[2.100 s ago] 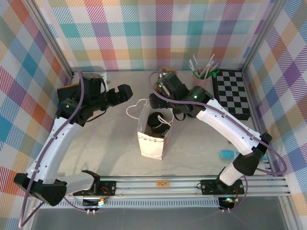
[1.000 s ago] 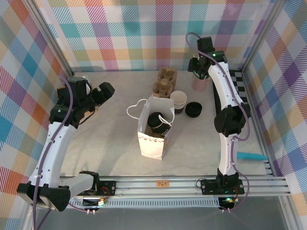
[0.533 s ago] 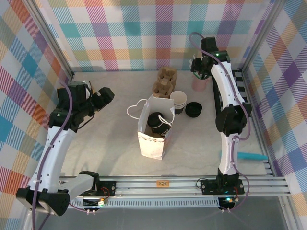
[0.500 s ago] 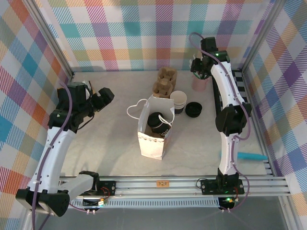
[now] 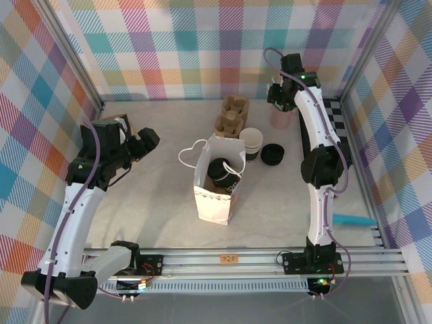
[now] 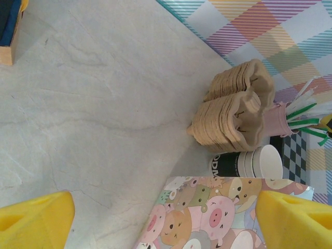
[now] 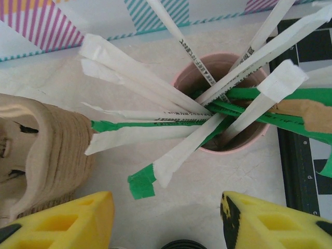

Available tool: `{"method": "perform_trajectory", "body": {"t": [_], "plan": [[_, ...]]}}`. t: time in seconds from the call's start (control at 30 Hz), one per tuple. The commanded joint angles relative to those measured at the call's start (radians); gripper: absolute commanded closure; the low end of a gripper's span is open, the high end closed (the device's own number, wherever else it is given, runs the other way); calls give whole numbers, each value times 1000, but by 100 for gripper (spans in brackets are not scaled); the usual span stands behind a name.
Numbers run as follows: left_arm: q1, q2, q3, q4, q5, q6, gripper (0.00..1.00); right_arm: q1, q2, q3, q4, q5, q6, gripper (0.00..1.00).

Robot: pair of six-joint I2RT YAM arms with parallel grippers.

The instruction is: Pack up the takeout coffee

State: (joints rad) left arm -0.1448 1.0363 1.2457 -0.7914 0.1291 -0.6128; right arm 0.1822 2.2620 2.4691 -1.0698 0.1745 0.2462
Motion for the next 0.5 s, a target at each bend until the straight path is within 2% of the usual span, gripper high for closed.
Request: {"method": "perform_trajectory", "body": {"t": [0.0, 0.47], "plan": [[11, -23, -14, -25, -10, 15, 10, -10, -13, 8, -13, 11, -2, 45], [11, -24, -20, -26, -7, 18, 10, -26, -58, -57, 21, 48, -4, 47]]}}
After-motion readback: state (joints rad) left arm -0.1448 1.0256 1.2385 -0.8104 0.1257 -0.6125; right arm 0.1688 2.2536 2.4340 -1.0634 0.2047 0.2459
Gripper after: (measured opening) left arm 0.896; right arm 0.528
